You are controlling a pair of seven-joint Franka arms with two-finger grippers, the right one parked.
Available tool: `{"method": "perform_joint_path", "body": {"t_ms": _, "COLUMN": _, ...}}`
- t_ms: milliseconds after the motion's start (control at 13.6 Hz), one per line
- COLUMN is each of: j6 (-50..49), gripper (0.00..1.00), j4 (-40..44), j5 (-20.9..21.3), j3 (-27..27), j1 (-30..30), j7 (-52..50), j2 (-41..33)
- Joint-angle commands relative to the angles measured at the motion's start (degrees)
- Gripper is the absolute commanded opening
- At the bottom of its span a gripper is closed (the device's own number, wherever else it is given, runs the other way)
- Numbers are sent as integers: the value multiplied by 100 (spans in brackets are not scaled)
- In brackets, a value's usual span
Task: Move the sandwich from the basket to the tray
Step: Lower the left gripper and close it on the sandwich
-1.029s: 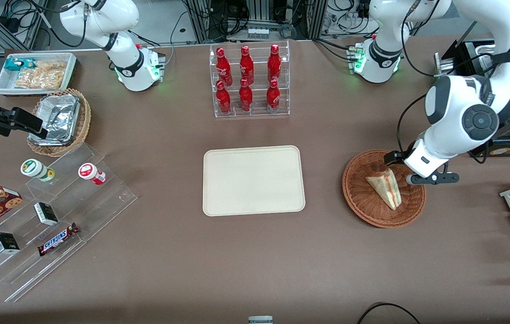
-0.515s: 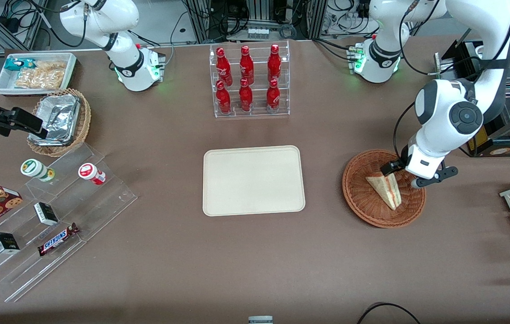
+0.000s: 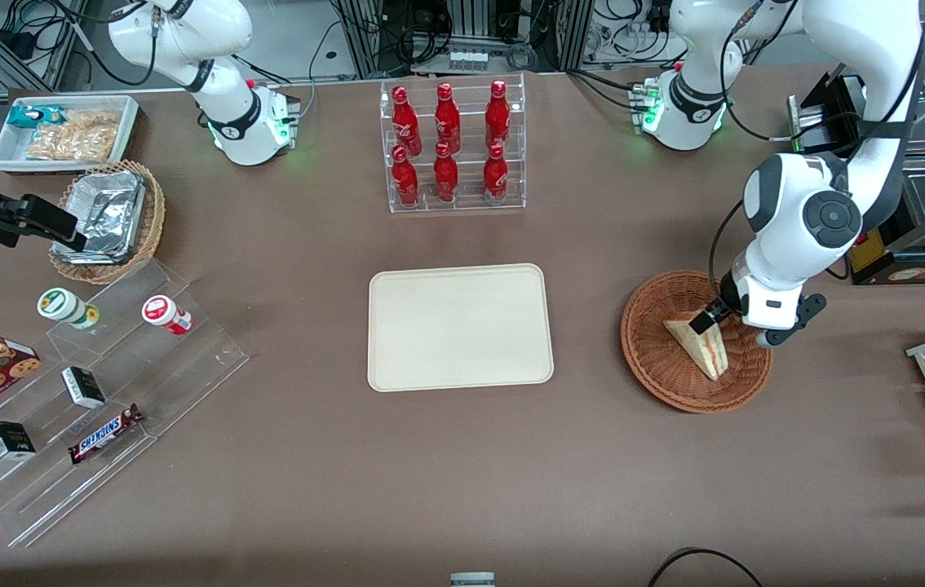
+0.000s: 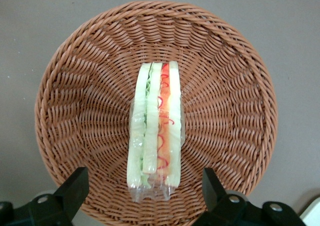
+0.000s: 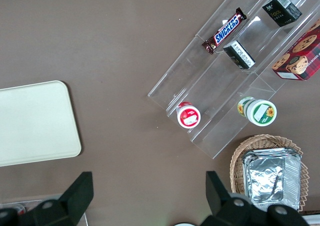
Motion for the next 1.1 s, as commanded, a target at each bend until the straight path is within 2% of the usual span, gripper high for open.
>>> {"method": "perform_joint_path", "body": {"t_ms": 0, "j6": 315, "gripper": 100, "j4": -30, "j5": -28, "j3": -27, "j1": -85, "j7": -464, "j2": 226}}
{"method": "perform_joint_path", "body": {"t_ms": 515, "j6": 693, "gripper": 100, "j4": -4, "j5": -28, "j3": -27, "j1": -77, "j7": -439, "j2": 666}}
{"method": "perform_joint_path", "body": {"t_ms": 588, "j6": 676, "gripper": 87, "j4": 5, "j5": -28, "j3": -27, "j1": -77, "j7": -439, "j2": 657}}
{"method": "perform_joint_path", "body": {"t_ms": 662, "j6": 632, "gripper": 40, "j4": 5, "j5": -28, "j3": -27, "j1": -68, "j7": -378, "j2": 631}}
{"method": "perform_joint_path", "body": {"t_ms": 735, "j6": 614, "gripper": 15, "j4": -3, "j5": 7, "j3": -27, "j1": -59, "j7": -351, "j2": 605}}
{"method": "perform_joint_path", "body": {"t_ms": 809, "j6": 571, "gripper": 10, "j4": -12, "j5": 7, "j3": -19, "j1": -59, "j7": -186, "j2": 587}}
{"method": "perform_joint_path", "body": {"t_ms": 1029, "j6": -78, "gripper": 8, "j4": 23, "j5": 8, "j3": -10, "j1": -41, "j7": 535, "j2": 359}}
